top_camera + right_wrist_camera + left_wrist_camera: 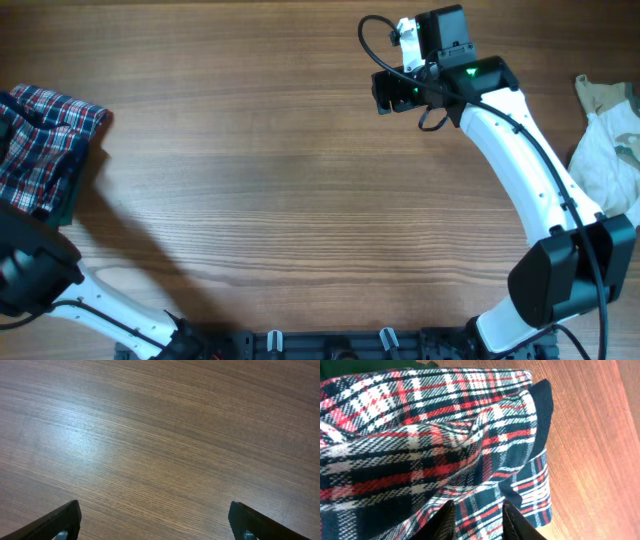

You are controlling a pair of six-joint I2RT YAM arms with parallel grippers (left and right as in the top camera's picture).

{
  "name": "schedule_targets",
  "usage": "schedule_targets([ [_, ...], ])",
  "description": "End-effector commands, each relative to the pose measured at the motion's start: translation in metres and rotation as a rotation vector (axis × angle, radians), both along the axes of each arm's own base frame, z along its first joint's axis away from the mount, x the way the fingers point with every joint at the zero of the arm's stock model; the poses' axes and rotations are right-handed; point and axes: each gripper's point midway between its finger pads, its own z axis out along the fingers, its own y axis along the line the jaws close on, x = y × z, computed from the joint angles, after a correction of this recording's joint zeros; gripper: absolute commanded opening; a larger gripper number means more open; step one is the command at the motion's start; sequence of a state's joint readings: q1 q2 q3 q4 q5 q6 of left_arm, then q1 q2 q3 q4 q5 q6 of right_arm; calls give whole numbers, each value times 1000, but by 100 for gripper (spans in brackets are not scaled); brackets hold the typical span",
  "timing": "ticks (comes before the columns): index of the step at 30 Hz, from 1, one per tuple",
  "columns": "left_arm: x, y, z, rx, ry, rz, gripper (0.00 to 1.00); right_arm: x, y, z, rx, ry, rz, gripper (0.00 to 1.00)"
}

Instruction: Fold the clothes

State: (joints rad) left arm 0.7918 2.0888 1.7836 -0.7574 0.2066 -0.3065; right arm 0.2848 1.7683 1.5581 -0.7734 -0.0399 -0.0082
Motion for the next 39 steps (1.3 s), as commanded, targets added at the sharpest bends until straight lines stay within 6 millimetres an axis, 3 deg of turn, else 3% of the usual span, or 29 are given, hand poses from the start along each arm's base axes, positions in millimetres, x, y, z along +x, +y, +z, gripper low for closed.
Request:
schedule_targets([
  [1,-18,29,12,182,113,58,32,2,-5,-24,-26,48,-21,95],
  [7,-27,47,-23,229,222,39,38,8,-3,-42,-32,73,-24,95],
  [12,-49,59,-61,172,295,70,56,10,-11,-42,-27,71,-44,97],
  [13,-48,63,-58,186,284,72,56,12,-18,-42,-27,71,-59,97],
  [15,-32,64,-21,244,225,53,45,15,-29,-42,-24,72,-86,98],
  [16,-22,62,-1,268,182,41,45,17,-35,-41,-15,72,-117,99],
  [18,17,39,75,335,5,-19,77,23,-61,-40,3,71,-196,100],
  [19,34,20,107,346,-78,-48,86,25,-77,-41,4,71,-230,100],
  [21,63,-25,153,350,-216,-143,94,28,-110,-41,4,71,-298,100],
  [22,81,-61,176,348,-291,-229,100,29,-132,-41,2,70,-338,100],
  [24,111,-122,195,360,-360,-350,100,27,-175,-41,-4,69,-415,100],
  [26,129,-168,191,336,-366,-440,100,23,-209,-40,-2,68,-488,100],
  [28,135,-203,185,308,-350,-505,100,20,-230,-41,0,69,-533,100],
  [31,140,-240,181,285,-342,-573,100,18,-236,-41,1,69,-547,100],
  [33,143,-253,181,281,-346,-597,100,18,-236,-40,1,68,-547,100],
  [39,143,-253,181,281,-346,-598,100,18,-236,-41,0,69,-547,100],
])
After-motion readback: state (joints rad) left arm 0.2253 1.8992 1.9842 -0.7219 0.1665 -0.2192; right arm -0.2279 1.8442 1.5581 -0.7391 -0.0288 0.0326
